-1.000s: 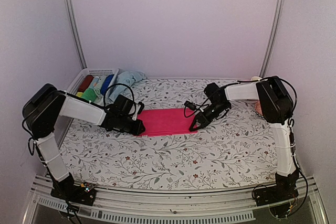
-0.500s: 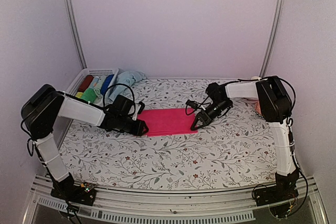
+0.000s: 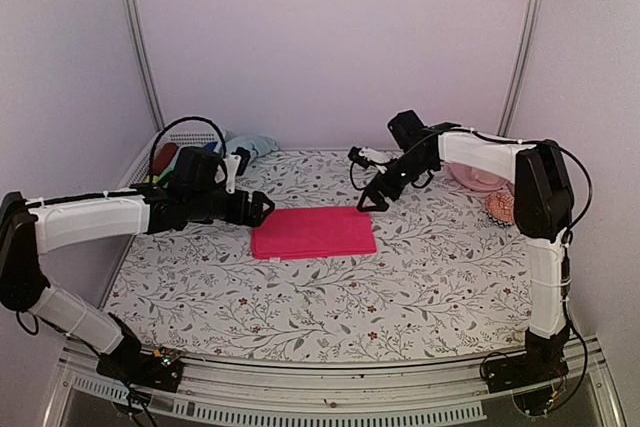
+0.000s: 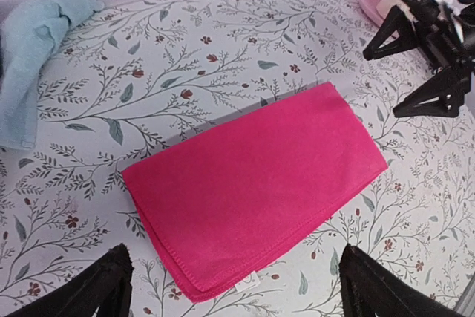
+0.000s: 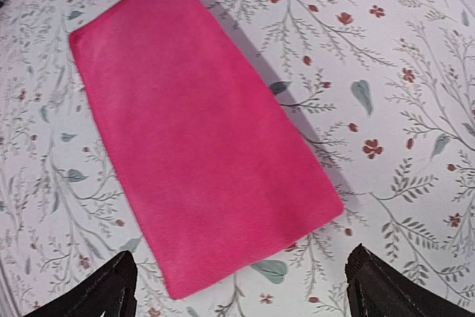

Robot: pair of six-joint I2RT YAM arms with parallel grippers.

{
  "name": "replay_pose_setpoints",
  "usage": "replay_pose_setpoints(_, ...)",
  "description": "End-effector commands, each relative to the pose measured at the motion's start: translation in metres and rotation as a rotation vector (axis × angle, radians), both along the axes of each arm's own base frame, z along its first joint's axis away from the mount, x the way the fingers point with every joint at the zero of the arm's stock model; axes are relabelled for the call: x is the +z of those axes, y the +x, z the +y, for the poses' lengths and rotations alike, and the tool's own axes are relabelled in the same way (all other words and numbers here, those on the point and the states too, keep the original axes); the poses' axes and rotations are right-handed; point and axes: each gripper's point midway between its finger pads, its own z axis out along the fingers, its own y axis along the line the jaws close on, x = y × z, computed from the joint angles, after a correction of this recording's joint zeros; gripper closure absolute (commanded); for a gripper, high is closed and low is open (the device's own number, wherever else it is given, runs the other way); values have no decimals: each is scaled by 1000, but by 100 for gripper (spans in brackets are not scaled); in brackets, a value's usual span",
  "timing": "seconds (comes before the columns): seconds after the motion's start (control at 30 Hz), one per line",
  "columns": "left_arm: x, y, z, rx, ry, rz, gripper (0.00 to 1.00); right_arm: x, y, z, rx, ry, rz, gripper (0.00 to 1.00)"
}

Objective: Roll the towels
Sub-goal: Smooth out the towel at the center of the board, then rotate the towel at the center of the board.

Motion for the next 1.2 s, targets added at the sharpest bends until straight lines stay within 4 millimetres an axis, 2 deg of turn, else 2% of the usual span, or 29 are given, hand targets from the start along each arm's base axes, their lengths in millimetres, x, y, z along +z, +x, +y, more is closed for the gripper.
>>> replay_pose_setpoints(0.0, -2, -7, 25, 64, 61, -44, 3, -9, 59, -10, -164, -216, -293, 1)
replay_pose_setpoints(0.17, -8, -13, 43, 98, 100, -102, 3, -25, 87, -11, -229, -278, -360, 1)
replay_pose_setpoints(0.3, -19, -17, 52, 129, 115, -113, 3, -36, 100, -8, -245, -305, -379, 1)
replay_pose_setpoints(0.37, -23, -17, 53, 128, 112, -123, 3, -60, 104, -9, -238, -347, -370, 1)
replay_pose_setpoints(0.47, -31, -18, 54, 131, 115, -131, 3, -74, 106, -12, -235, -386, -372, 1)
replay_pose_setpoints(0.6, -40, -18, 55, 131, 123, -133, 3, -96, 99, -24, -217, -452, -358, 1)
replay_pose_setpoints(0.67, -43, -18, 56, 132, 127, -132, 3, -104, 95, -35, -221, -501, -357, 1)
replay_pose_setpoints(0.77, -46, -19, 57, 134, 130, -135, 3, -109, 93, -64, -258, -577, -353, 1)
replay_pose_setpoints(0.83, -47, -20, 59, 138, 130, -141, 3, -108, 92, -89, -310, -615, -339, 1)
replay_pose_setpoints(0.9, -48, -22, 62, 144, 134, -148, 3, -97, 89, -114, -361, -638, -334, 1)
replay_pose_setpoints(0.97, -47, -22, 65, 153, 135, -161, 3, -96, 77, -139, -389, -665, -305, 1)
replay_pose_setpoints(1.07, -47, -22, 67, 162, 137, -166, 3, -97, 41, -160, -364, -700, -258, 1)
replay_pose_setpoints(1.1, -48, -23, 67, 162, 137, -167, 3, -101, 21, -164, -328, -710, -220, 1)
replay_pose_setpoints(1.13, -48, -23, 68, 166, 135, -170, 3, -108, -8, -170, -274, -727, -144, 1)
replay_pose_setpoints(1.17, -48, -23, 68, 169, 134, -169, 3, -105, -26, -171, -240, -720, -106, 1)
